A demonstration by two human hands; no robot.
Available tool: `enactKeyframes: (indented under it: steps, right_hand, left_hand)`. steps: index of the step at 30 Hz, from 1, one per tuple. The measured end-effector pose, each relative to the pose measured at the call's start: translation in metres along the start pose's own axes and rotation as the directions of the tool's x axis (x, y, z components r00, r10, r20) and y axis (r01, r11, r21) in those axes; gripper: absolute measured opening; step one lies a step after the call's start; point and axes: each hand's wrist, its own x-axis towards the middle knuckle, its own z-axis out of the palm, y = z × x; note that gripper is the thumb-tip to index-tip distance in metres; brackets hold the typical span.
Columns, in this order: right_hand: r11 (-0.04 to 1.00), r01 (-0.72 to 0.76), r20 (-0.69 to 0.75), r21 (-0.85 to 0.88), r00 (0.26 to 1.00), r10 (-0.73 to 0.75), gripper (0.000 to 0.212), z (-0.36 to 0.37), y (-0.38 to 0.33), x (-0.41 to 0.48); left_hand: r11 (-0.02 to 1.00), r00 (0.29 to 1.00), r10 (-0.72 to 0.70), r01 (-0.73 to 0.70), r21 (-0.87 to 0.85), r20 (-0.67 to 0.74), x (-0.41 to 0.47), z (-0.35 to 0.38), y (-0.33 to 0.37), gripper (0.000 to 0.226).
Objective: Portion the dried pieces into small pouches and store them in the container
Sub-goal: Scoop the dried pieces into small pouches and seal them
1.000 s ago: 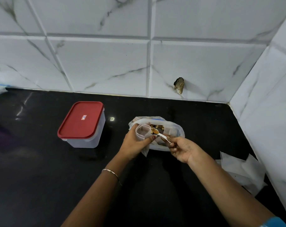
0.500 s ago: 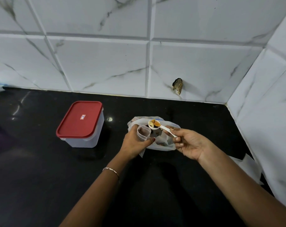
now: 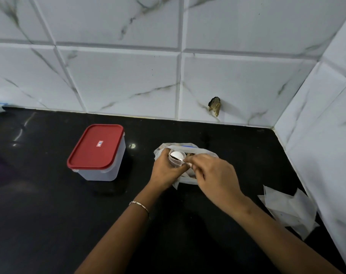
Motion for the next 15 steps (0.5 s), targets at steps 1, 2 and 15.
enactKeyframes:
  steps: [1,2,15]
  right_hand:
    - [0.995,0.088,-0.033,-0.051,0.995,-0.09,0.026,0.0024,0.0008,-0.0032]
    - [0.986,0.144,-0.046,-0.079,0.988,-0.148,0.028,0.0042,0.0019,-0.0057]
    - [0.96,-0.11,-0.135,0.256,0.98,0.148,0.028,0.003,0.0011,-0.0045]
  left_hand:
    - [1.0,1.0,0.001,-0.001,-0.019,-0.004,0.0001,-0.0003,0.0003,0.035]
    - [0.999,1.0,0.0,0.0,-0.04,-0.006,0.0,-0.0004,0.0003,0.036]
    - [0.994,1.0,-0.003,0.004,-0.11,0.008,-0.0003,0.0004,-0.0048,0.054]
